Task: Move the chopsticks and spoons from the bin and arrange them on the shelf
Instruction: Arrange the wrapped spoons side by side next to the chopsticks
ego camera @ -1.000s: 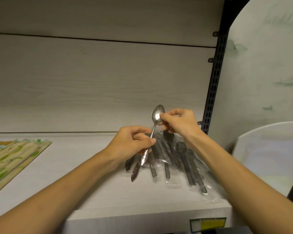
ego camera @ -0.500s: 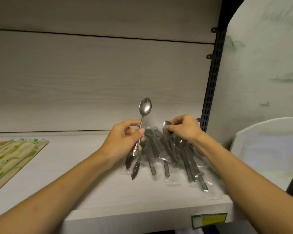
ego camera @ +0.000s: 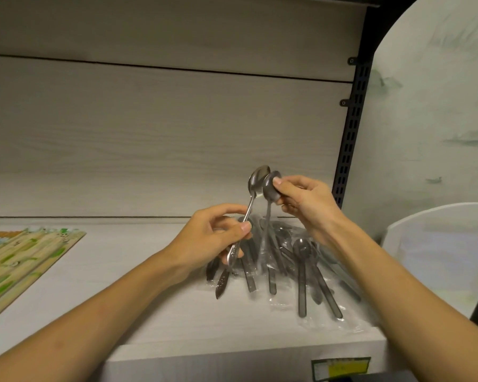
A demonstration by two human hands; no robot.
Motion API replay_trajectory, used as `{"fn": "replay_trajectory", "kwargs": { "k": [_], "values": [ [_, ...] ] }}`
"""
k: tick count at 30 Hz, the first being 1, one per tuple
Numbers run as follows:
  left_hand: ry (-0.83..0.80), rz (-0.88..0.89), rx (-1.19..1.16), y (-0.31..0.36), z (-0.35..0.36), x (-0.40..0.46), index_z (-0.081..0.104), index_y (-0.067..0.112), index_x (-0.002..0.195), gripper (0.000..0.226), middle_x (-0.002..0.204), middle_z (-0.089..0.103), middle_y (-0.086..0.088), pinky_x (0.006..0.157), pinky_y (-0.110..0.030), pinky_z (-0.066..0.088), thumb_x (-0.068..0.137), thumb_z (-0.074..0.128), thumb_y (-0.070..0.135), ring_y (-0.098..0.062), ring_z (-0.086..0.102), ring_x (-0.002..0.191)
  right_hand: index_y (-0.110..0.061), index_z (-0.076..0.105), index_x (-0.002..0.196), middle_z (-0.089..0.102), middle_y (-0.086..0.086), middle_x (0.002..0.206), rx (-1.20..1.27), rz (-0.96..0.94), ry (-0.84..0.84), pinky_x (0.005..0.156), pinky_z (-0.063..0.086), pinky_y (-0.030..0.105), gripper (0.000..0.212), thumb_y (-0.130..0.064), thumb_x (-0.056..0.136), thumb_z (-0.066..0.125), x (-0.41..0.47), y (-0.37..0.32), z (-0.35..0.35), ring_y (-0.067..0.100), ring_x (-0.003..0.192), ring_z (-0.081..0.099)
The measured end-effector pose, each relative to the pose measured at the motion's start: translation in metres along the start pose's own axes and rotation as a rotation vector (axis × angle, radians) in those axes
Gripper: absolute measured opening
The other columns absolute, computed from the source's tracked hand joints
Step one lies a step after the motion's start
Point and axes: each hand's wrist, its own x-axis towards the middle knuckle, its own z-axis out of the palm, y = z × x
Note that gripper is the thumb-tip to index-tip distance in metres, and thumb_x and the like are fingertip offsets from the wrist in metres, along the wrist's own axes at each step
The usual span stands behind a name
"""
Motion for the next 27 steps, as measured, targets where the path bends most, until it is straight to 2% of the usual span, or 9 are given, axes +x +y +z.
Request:
{"fn": "replay_trajectory", "kwargs": {
  "k": [4,5,8,10,13,18,22,24,27],
  "values": [
    [-0.043,0.014,0.006,-0.001,0.001,-0.002,0.063,0.017,0.118,0.042,0.092,0.072,-0.016,0.067,-0.046,0.053,0.077,0.068,0.026,-0.038,0.062,0.071,-0.008,0.066,0.088,0.072,0.01,0.079,-0.088,-0.004,0.01,0.065,0.051,0.025,0.015,-0.023,0.087,0.071,-0.004,0.004,0.009,0.012,0.067,0.064],
    [-0.048,0.014,0.007,-0.001,0.001,-0.002,0.063,0.018,0.116,0.041,0.09,0.073,-0.015,0.068,-0.047,0.052,0.076,0.068,0.026,-0.034,0.063,0.07,-0.009,0.065,0.087,0.072,0.011,0.08,-0.121,-0.008,0.025,0.064,0.051,0.025,0.015,-0.023,0.087,0.07,-0.004,0.004,0.011,0.012,0.067,0.065],
    [-0.079,0.0,0.033,-0.001,0.001,-0.002,0.066,0.025,0.107,0.039,0.083,0.073,-0.008,0.063,-0.036,0.049,0.069,0.074,0.028,-0.02,0.064,0.071,-0.009,0.061,0.088,0.071,0.011,0.079,-0.165,-0.01,0.049,0.062,0.052,0.023,0.017,-0.024,0.089,0.067,-0.005,0.006,0.013,0.011,0.065,0.066],
    [-0.085,-0.011,0.028,-0.004,0.0,0.0,0.068,0.023,0.105,0.038,0.081,0.073,-0.009,0.071,-0.037,0.051,0.068,0.079,0.024,-0.022,0.064,0.075,-0.008,0.059,0.087,0.07,0.01,0.075,-0.174,-0.013,0.048,0.06,0.052,0.022,0.017,-0.023,0.09,0.066,-0.005,0.007,0.014,0.01,0.062,0.065],
    [-0.066,-0.029,0.046,-0.007,-0.002,0.001,0.067,0.012,0.11,0.031,0.085,0.074,-0.015,0.083,-0.039,0.055,0.08,0.075,0.008,-0.023,0.069,0.076,-0.007,0.058,0.088,0.069,0.008,0.072,-0.18,-0.029,0.037,0.057,0.051,0.02,0.017,-0.022,0.09,0.066,-0.008,0.006,0.016,0.011,0.061,0.063],
    [0.075,-0.029,0.002,0.001,-0.014,0.0,0.06,0.004,0.116,0.031,0.083,0.075,-0.012,0.069,-0.029,0.058,0.086,0.066,0.0,-0.019,0.07,0.068,-0.009,0.059,0.101,0.072,0.009,0.085,-0.209,-0.07,0.03,0.065,0.053,0.025,0.026,-0.029,0.087,0.07,-0.014,0.0,0.013,0.012,0.067,0.065],
    [0.234,0.005,-0.023,0.007,-0.042,-0.002,0.058,0.005,0.117,0.031,0.082,0.075,-0.011,0.056,-0.026,0.056,0.087,0.066,0.001,-0.018,0.071,0.063,-0.01,0.06,0.097,0.071,0.009,0.081,-0.341,-0.111,0.048,0.062,0.052,0.024,0.012,-0.018,0.09,0.066,-0.014,0.0,0.007,0.01,0.063,0.064],
    [0.283,0.004,0.01,0.005,-0.058,-0.005,0.059,0.008,0.116,0.03,0.08,0.075,-0.008,0.055,-0.025,0.055,0.088,0.066,0.002,-0.018,0.071,0.061,-0.01,0.062,0.095,0.07,0.013,0.081,-0.447,-0.135,0.002,0.062,0.052,0.022,0.007,-0.014,0.09,0.065,-0.014,0.0,0.01,0.01,0.063,0.064],
    [0.341,0.006,0.072,0.0,-0.078,-0.008,0.06,0.009,0.113,0.026,0.083,0.072,-0.014,0.055,-0.028,0.057,0.088,0.065,0.002,-0.019,0.071,0.06,-0.012,0.064,0.093,0.07,0.011,0.079,-0.63,-0.192,-0.088,0.07,0.054,0.028,0.006,-0.016,0.089,0.066,-0.015,-0.001,0.025,0.014,0.068,0.063]
  ]
}}
